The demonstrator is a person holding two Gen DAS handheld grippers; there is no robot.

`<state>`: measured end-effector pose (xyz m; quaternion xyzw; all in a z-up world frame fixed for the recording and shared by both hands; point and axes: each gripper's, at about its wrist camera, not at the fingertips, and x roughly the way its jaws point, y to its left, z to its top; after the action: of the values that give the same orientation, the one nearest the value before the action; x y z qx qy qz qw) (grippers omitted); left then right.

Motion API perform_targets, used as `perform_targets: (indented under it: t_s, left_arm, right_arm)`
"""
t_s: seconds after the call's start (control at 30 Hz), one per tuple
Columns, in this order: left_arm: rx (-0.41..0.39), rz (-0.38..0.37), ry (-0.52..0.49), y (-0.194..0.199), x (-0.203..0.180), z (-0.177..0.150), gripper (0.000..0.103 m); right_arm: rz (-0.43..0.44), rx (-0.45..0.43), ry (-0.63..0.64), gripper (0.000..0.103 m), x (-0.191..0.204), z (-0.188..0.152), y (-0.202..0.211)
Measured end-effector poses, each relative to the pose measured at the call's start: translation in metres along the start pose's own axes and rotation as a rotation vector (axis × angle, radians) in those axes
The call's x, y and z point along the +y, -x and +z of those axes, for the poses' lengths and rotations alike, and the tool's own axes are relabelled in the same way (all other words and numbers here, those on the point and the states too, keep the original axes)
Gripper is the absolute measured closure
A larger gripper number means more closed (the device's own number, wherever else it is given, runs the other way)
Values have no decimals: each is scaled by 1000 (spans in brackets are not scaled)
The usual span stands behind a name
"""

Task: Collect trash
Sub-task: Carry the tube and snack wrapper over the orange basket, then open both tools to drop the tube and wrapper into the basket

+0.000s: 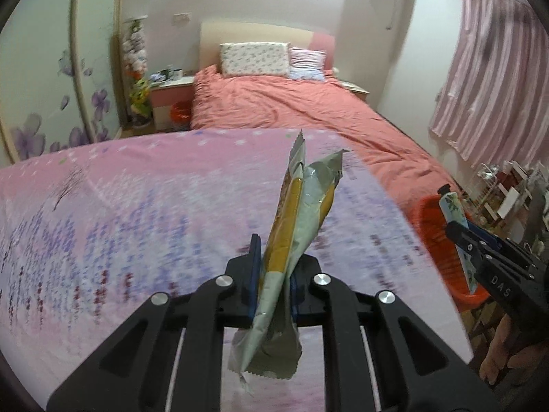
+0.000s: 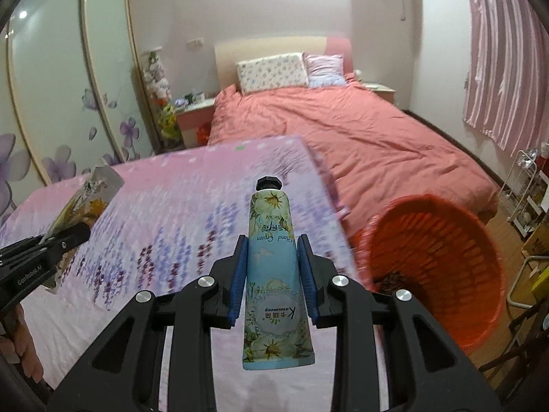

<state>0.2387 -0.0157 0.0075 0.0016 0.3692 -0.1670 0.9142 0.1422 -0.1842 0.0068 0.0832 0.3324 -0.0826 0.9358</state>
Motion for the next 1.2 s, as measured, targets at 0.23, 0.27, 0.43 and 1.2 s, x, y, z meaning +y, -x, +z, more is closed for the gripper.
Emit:
perform_targets:
  t_s: [0.23, 0.27, 0.43, 1.2]
  left_arm:
    - [-2, -113, -75, -7, -79, 14, 88]
    - [0, -135, -88, -9, -94, 15, 88]
    - [19, -227, -139, -26, -158, 18, 88]
    - [91, -137, -216, -103, -224, -10, 22]
  right_arm:
    - [-47, -48, -76, 73, -65, 7, 17]
    - [-53, -52, -90, 73, -74, 8, 18]
    - [-72, -62, -177, 73, -130, 9, 20]
    - [-140, -78, -298, 12, -204, -17, 16]
